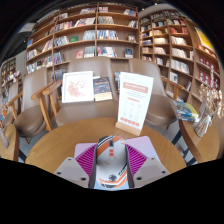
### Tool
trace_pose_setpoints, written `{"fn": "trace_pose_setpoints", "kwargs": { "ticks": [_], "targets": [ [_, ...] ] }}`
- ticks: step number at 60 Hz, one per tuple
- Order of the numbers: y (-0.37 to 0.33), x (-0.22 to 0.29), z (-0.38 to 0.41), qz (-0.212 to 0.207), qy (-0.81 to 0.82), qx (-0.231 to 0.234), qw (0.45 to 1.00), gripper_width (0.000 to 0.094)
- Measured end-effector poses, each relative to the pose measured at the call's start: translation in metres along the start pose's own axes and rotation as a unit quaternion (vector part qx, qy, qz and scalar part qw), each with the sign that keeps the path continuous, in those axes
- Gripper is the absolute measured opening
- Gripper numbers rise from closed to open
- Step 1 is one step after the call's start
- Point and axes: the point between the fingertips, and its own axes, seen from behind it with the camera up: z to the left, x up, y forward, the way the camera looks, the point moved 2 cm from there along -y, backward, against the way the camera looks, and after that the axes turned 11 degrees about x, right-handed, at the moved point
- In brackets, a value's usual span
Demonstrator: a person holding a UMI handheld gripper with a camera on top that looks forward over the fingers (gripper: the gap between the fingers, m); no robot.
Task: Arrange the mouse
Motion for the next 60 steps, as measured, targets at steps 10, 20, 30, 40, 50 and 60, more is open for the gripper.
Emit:
{"fn": "trace_pose_setpoints", "kwargs": {
  "ticks": [10, 20, 30, 40, 50, 60],
  "targets": [
    [0.016, -0.035, -0.027, 0.028, 0.005, 0.012, 1.0, 0.0443],
    [0.025, -0.051, -0.027, 0.03, -0.012, 0.032, 0.999, 0.0474],
    [0.008, -0.046, -0.029, 0.03, -0.025, 0.022, 0.999, 0.0848],
    [-0.079, -0.03, -0.027, -0.01, -0.029, 0.005, 1.0, 0.0856],
    [-0.177, -0.039, -0.015, -0.042, -0.027, 0.023, 0.998, 0.0854],
    [-0.246, -0.067, -0.014, -0.051, -0.039, 0.029, 0.998, 0.0854]
  ]
}}
